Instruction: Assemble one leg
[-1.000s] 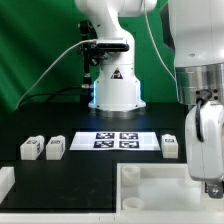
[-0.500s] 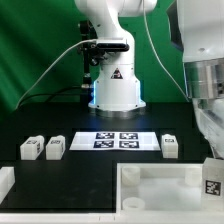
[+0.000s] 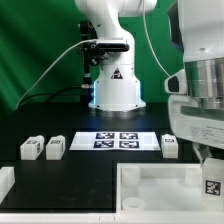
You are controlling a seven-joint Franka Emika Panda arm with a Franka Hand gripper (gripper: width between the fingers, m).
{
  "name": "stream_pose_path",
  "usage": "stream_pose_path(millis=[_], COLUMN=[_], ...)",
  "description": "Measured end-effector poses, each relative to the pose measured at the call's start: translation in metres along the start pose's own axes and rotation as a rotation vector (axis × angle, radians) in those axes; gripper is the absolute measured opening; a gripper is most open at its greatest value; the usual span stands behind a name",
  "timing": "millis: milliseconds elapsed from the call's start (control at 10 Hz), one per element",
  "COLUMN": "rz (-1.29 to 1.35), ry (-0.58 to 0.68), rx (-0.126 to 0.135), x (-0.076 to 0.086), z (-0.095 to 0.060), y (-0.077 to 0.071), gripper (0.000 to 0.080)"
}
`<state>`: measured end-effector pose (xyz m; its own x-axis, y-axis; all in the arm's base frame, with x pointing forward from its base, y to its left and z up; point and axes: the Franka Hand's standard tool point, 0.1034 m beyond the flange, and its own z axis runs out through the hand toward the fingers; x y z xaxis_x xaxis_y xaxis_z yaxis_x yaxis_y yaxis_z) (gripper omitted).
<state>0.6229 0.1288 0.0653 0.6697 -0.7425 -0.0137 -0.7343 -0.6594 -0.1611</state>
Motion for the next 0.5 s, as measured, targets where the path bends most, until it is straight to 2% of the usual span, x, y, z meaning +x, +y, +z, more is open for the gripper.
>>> stream_pose_path(millis=[100, 200, 300, 500], rz=[-0.15, -0.27, -0.252, -0.223], ry=[0.0, 0.011, 0.012, 0.011], rx=[-0.019, -0.025, -0.024, -0.024], x=[0.0078, 0.0118, 0.0115, 0.0116], z=[0.0005, -0.0002, 0.0003, 0.0007], y=[0.0014, -0.001, -0.0005, -0.0002], gripper=[0.0649, 0.0649, 0.0649, 0.0392])
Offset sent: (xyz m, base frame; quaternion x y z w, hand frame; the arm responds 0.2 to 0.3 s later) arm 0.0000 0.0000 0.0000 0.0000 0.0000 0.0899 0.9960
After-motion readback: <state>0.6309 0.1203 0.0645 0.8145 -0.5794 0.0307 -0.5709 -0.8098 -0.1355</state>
